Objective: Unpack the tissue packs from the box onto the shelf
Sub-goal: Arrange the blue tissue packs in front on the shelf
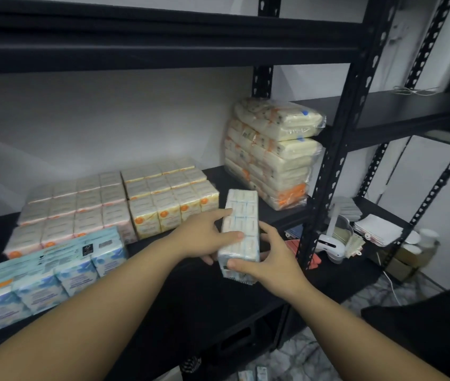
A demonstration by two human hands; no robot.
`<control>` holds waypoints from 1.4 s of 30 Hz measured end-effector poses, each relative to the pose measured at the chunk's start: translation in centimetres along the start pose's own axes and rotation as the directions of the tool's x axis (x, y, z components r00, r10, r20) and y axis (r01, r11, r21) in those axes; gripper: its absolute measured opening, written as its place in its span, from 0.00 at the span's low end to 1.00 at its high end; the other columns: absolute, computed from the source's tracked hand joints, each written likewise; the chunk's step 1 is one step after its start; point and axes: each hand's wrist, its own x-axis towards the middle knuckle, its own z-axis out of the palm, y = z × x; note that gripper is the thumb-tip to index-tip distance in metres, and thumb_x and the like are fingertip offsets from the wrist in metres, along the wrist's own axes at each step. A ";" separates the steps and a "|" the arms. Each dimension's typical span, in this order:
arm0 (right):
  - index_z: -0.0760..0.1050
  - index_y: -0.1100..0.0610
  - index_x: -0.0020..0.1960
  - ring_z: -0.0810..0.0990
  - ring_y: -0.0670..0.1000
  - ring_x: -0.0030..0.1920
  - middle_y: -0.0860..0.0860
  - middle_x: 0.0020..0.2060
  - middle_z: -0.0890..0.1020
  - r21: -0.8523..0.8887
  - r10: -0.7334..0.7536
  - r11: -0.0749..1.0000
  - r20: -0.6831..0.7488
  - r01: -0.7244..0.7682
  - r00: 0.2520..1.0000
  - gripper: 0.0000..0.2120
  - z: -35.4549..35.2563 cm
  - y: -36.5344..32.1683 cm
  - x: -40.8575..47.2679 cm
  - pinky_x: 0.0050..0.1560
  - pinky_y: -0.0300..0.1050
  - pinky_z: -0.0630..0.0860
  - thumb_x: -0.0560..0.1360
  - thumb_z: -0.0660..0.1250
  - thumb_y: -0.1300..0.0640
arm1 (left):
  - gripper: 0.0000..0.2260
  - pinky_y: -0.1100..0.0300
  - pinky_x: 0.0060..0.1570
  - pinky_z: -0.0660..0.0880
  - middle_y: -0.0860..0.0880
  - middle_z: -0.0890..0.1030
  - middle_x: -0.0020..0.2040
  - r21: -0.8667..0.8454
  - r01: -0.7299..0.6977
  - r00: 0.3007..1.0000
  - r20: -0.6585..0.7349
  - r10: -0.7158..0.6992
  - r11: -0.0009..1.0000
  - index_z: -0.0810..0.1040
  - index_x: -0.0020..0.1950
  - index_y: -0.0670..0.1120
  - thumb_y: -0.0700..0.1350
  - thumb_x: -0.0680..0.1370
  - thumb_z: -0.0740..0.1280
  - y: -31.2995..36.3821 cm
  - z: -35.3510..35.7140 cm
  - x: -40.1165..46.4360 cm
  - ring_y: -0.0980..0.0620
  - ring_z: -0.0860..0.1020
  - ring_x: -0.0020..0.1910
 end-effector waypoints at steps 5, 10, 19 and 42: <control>0.75 0.47 0.69 0.87 0.51 0.54 0.48 0.61 0.83 0.140 0.080 0.987 -0.023 -0.076 0.997 0.36 -2.9 1.3 0.1 0.51 0.53 0.85 0.65 0.86 0.55 | 0.34 0.53 0.49 0.80 0.54 0.80 0.49 0.294 -0.101 0.991 -0.056 0.122 0.951 0.69 0.78 0.59 0.67 0.74 0.71 -0.2 -0.3 1.8 0.55 0.80 0.46; 0.79 0.53 0.65 0.87 0.55 0.53 0.52 0.56 0.86 0.205 0.126 0.972 -0.056 -0.112 0.991 0.27 -5.1 2.4 0.4 0.52 0.55 0.85 0.68 0.83 0.59 | 0.34 0.55 0.65 0.68 0.56 0.67 0.61 0.472 -0.204 0.969 -0.029 0.247 0.858 0.74 0.70 0.57 0.74 0.70 0.68 0.3 -0.5 3.7 0.54 0.65 0.64; 0.79 0.51 0.61 0.87 0.53 0.49 0.52 0.50 0.86 0.345 0.231 0.928 -0.229 -0.143 0.946 0.14 -8.6 5.0 1.8 0.51 0.56 0.85 0.77 0.74 0.51 | 0.34 0.43 0.77 0.60 0.54 0.72 0.71 0.454 -0.318 0.921 -0.060 0.385 0.832 0.70 0.76 0.54 0.64 0.74 0.74 0.0 1.4 6.4 0.53 0.63 0.72; 0.77 0.49 0.63 0.86 0.48 0.52 0.48 0.53 0.86 0.160 0.023 0.987 -0.232 0.014 0.973 0.21 -7.5 4.4 5.7 0.51 0.46 0.84 0.73 0.79 0.53 | 0.28 0.55 0.62 0.71 0.58 0.72 0.59 0.588 -0.179 0.940 -0.133 0.313 0.789 0.75 0.74 0.60 0.65 0.75 0.72 -0.1 -0.3 4.4 0.56 0.71 0.60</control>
